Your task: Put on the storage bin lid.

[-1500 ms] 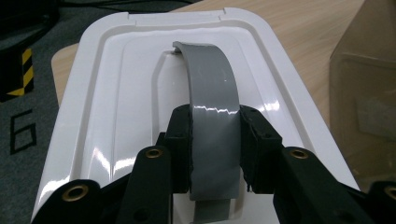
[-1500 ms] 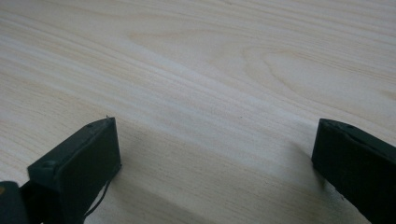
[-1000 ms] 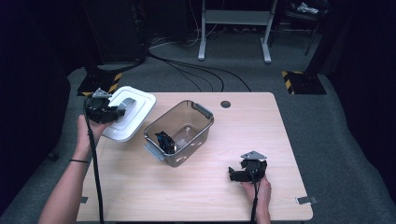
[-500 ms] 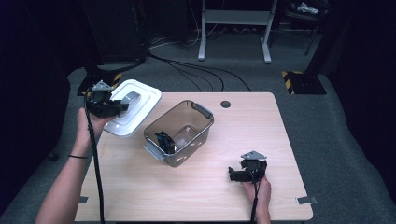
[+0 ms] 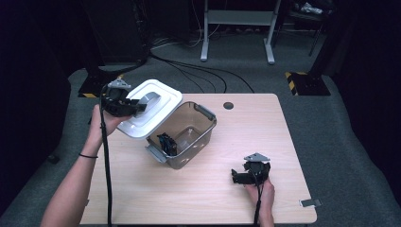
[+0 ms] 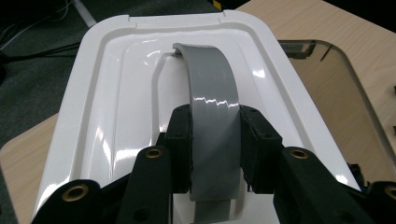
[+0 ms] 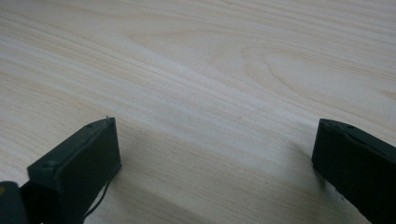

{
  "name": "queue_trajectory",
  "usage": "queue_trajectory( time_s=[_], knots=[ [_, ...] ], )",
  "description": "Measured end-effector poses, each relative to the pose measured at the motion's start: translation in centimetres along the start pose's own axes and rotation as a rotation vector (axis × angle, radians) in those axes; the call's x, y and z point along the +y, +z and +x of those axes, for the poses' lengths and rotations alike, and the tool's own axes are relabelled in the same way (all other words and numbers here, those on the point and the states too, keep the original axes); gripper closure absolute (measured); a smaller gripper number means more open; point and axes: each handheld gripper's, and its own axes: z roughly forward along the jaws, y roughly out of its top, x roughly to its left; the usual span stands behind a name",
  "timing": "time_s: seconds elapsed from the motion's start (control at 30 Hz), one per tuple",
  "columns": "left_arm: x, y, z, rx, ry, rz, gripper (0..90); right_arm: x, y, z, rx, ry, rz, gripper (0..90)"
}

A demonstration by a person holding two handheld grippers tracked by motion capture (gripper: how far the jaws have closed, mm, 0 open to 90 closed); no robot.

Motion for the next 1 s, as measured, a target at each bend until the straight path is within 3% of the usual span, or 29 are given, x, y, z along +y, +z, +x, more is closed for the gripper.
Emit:
queue_trajectory(
  time_s=[0.3,0.53,1.0],
  knots=[
    [1.4,1.6,-2.4,-0.073,0.044,0.026,67.4,0.0,0.0,0.0,0.001,0.003,-0.001,0.1],
    [2.0,3.0,-4.1,-0.127,0.046,0.038,67.4,0.0,0.0,0.0,0.001,0.002,-0.001,0.2],
    [1.9,5.5,-6.1,-0.156,0.042,0.087,67.4,0.0,0.0,0.0,-0.002,-0.001,0.000,0.2]
  ],
)
